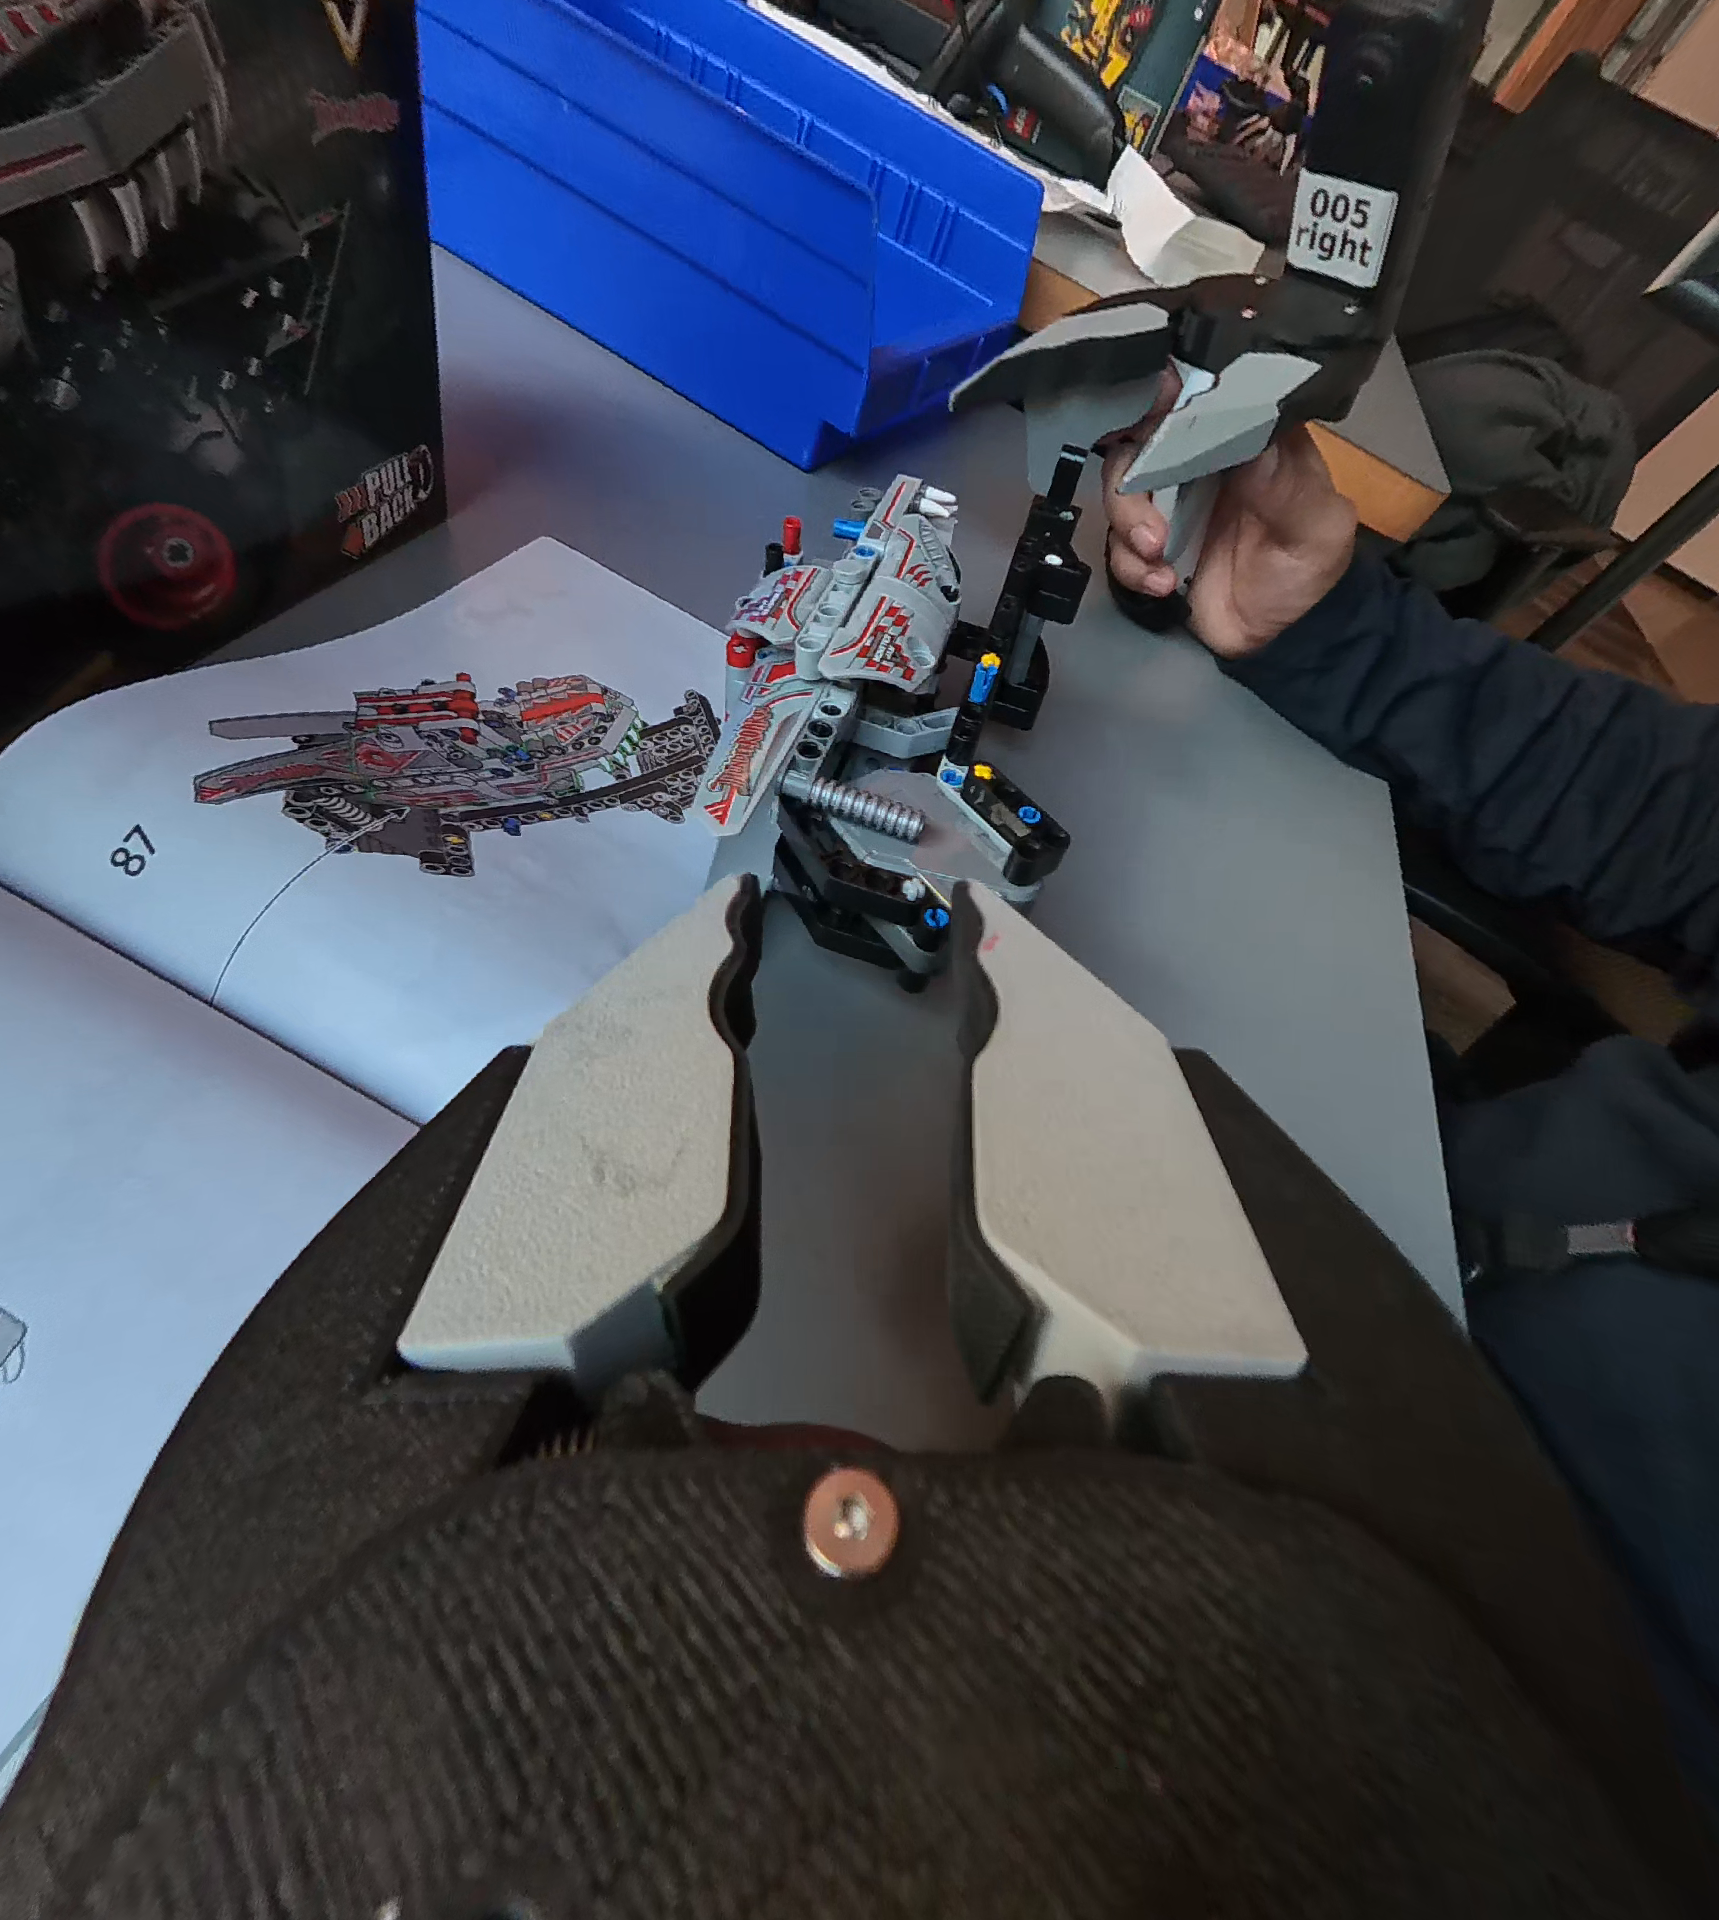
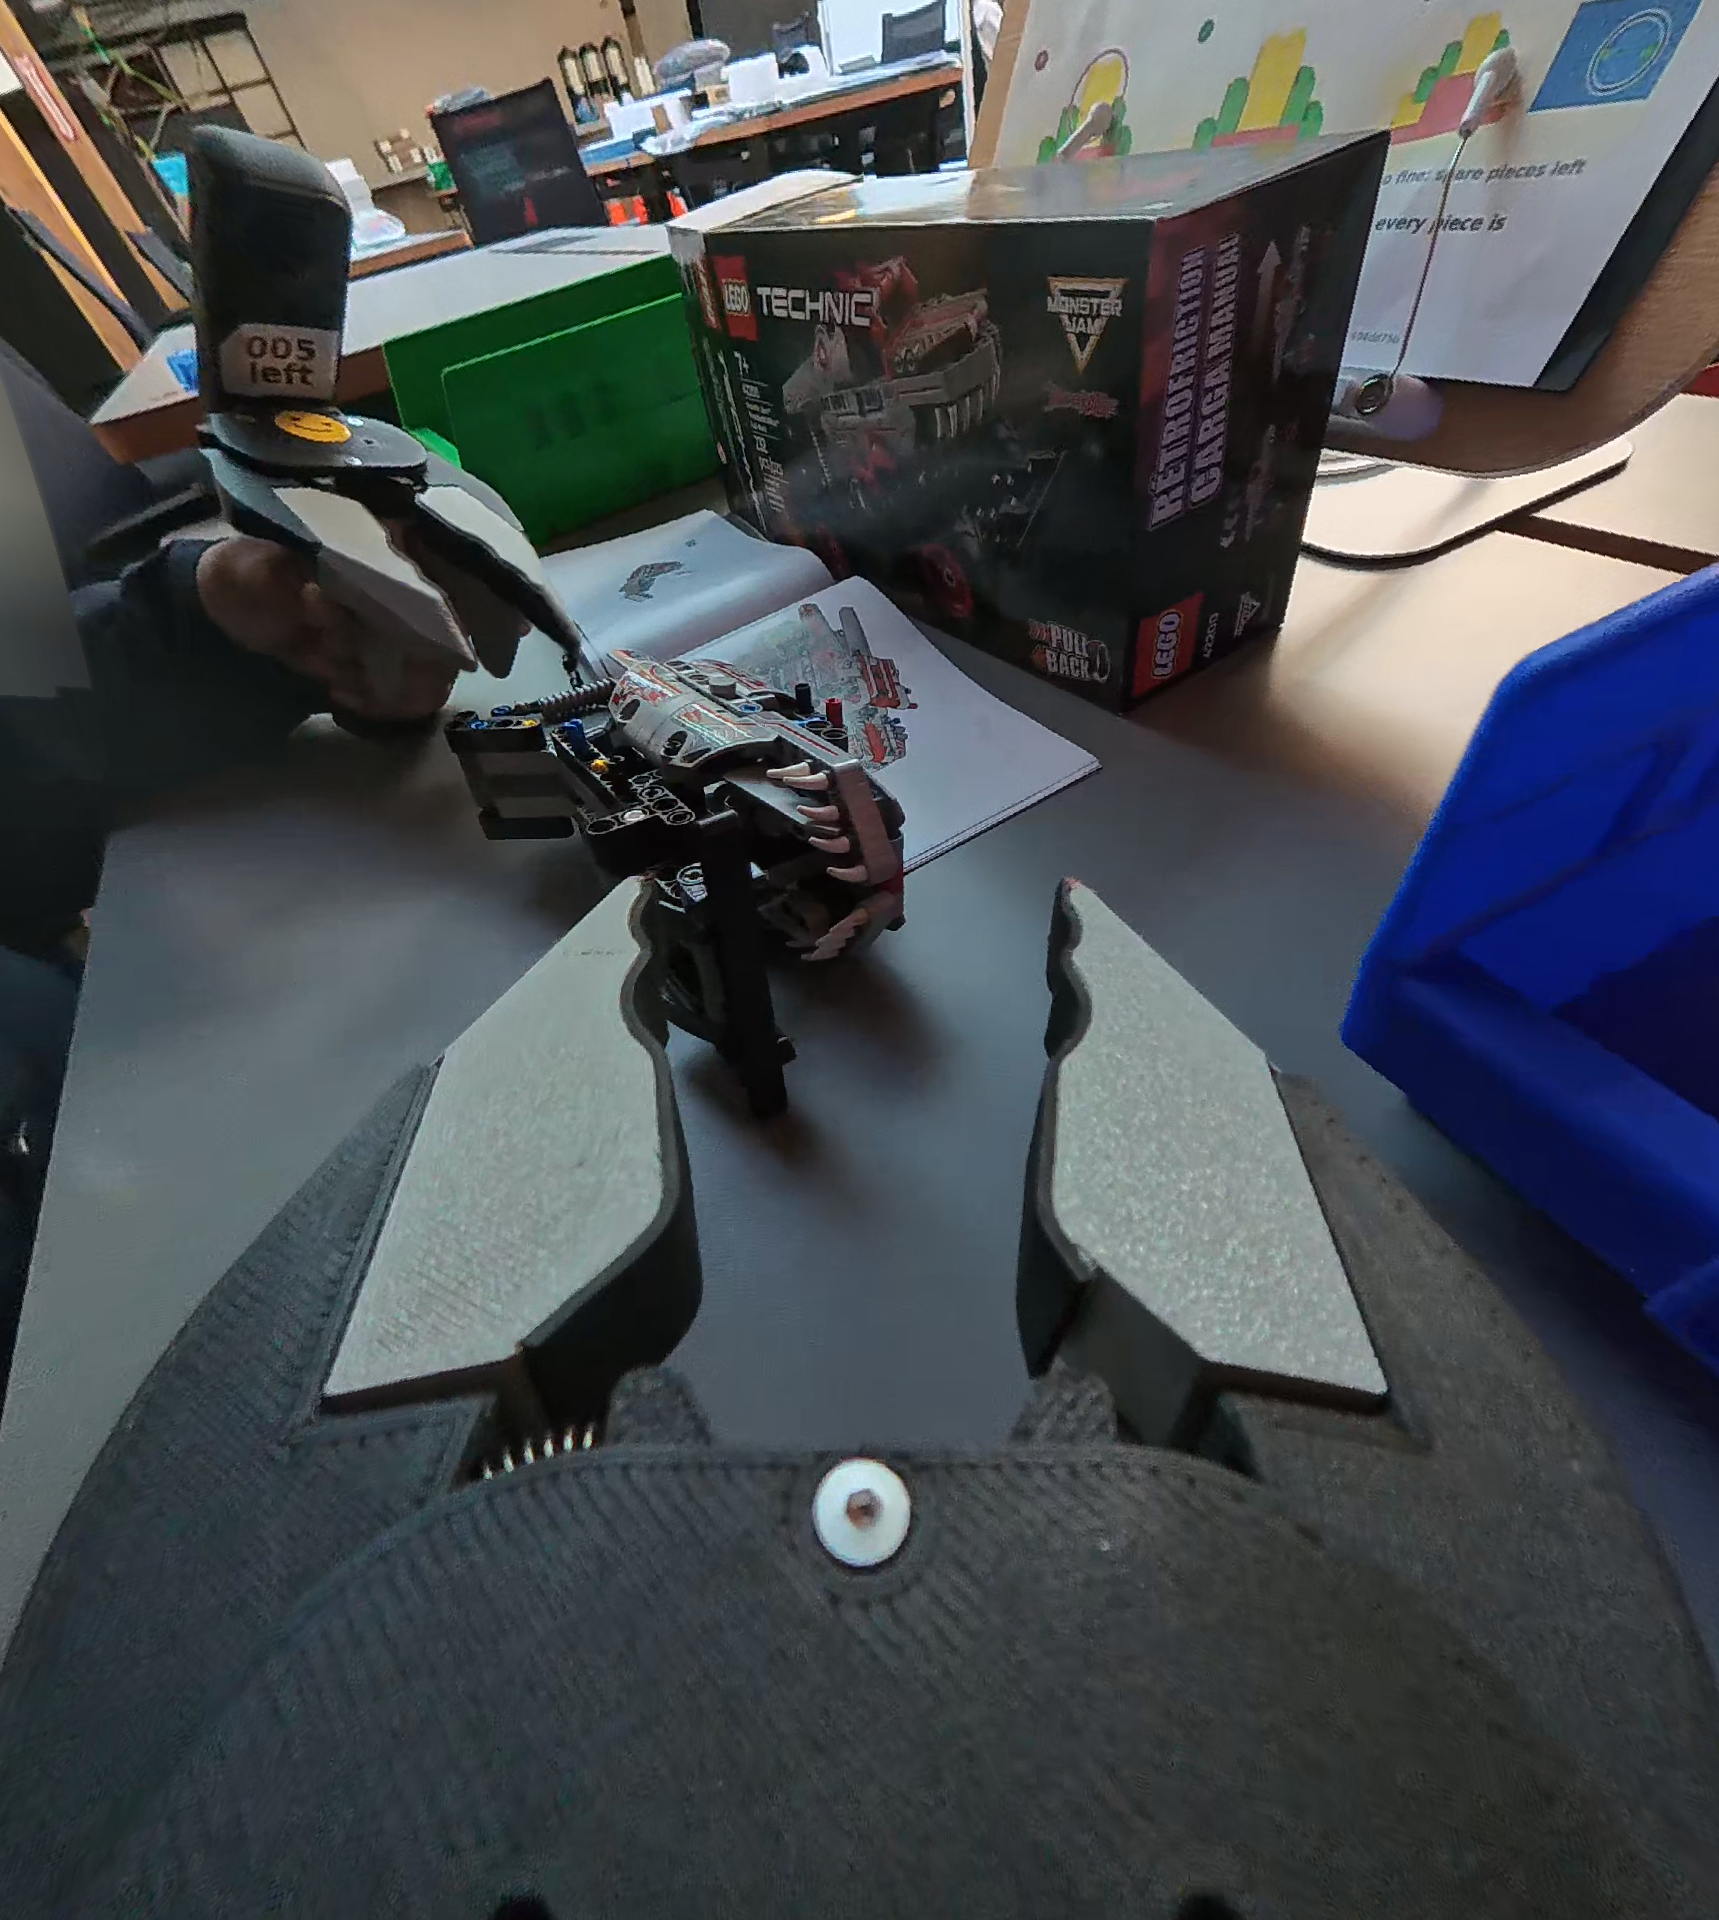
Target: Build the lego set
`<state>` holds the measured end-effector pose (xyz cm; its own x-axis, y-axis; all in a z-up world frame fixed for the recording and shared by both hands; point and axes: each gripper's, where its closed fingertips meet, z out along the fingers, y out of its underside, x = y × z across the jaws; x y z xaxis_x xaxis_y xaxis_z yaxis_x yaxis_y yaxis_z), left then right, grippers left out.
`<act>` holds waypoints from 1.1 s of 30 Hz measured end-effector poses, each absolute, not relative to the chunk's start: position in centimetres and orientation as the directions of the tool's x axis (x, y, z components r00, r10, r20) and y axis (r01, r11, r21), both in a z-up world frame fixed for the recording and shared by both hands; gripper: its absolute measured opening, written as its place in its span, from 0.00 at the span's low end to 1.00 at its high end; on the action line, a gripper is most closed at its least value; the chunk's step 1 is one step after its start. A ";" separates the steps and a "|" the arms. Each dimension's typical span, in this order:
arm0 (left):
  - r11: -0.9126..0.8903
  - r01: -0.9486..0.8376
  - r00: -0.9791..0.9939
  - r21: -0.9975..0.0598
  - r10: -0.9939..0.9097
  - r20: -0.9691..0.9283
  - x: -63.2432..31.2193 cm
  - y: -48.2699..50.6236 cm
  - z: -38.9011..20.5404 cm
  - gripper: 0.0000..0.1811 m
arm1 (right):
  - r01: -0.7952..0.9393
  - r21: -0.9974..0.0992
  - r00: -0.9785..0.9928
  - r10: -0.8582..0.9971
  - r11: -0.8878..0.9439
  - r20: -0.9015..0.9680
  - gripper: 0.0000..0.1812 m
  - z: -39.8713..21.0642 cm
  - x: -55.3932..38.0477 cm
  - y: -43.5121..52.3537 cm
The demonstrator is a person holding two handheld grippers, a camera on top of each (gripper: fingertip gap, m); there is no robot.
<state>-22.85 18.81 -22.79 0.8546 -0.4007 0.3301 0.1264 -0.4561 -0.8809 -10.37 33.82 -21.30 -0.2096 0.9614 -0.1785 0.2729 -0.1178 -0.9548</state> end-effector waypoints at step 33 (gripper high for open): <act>-0.533 0.089 0.805 -0.841 -0.459 0.376 -21.1 18.1 -23.8 0.19 | 0.406 -0.913 -0.467 0.867 0.036 -0.173 0.28 -23.4 -10.8 27.2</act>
